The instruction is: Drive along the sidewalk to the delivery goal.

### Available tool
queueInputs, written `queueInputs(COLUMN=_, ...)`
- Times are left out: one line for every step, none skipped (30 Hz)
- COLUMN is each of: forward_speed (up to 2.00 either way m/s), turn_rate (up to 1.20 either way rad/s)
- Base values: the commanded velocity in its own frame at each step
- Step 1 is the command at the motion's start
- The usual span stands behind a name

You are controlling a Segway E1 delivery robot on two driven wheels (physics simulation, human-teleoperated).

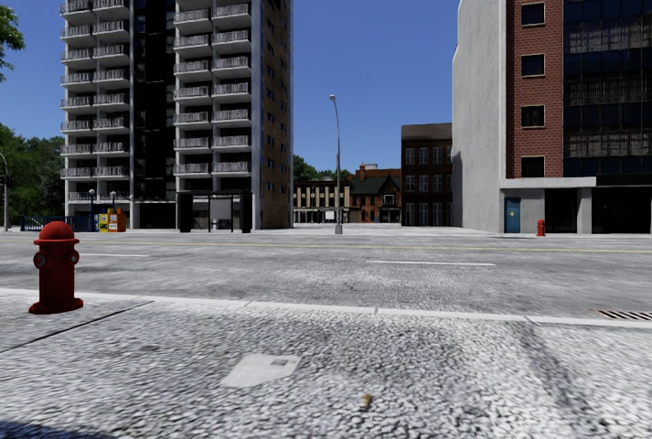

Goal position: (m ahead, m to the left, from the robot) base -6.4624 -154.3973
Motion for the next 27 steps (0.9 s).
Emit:
queueInputs(forward_speed=0.00, turn_rate=0.00)
queueInputs(forward_speed=0.00, turn_rate=0.00)
queueInputs(forward_speed=0.00, turn_rate=0.00)
queueInputs(forward_speed=0.00, turn_rate=0.00)
queueInputs(forward_speed=0.00, turn_rate=0.00)
queueInputs(forward_speed=0.00, turn_rate=0.00)
queueInputs(forward_speed=0.00, turn_rate=0.00)
queueInputs(forward_speed=0.00, turn_rate=0.00)
queueInputs(forward_speed=0.00, turn_rate=0.00)
queueInputs(forward_speed=0.00, turn_rate=0.00)
queueInputs(forward_speed=0.00, turn_rate=0.00)
queueInputs(forward_speed=0.00, turn_rate=0.00)
queueInputs(forward_speed=0.00, turn_rate=0.00)
queueInputs(forward_speed=0.00, turn_rate=0.00)
queueInputs(forward_speed=0.00, turn_rate=0.00)
queueInputs(forward_speed=0.00, turn_rate=0.00)
queueInputs(forward_speed=0.00, turn_rate=0.00)
queueInputs(forward_speed=0.00, turn_rate=0.00)
queueInputs(forward_speed=0.00, turn_rate=0.00)
queueInputs(forward_speed=0.00, turn_rate=0.00)
queueInputs(forward_speed=0.00, turn_rate=0.00)
queueInputs(forward_speed=0.00, turn_rate=0.00)
queueInputs(forward_speed=0.00, turn_rate=0.00)
queueInputs(forward_speed=0.00, turn_rate=0.00)
queueInputs(forward_speed=0.00, turn_rate=0.00)
queueInputs(forward_speed=0.00, turn_rate=0.00)
queueInputs(forward_speed=0.00, turn_rate=0.00)
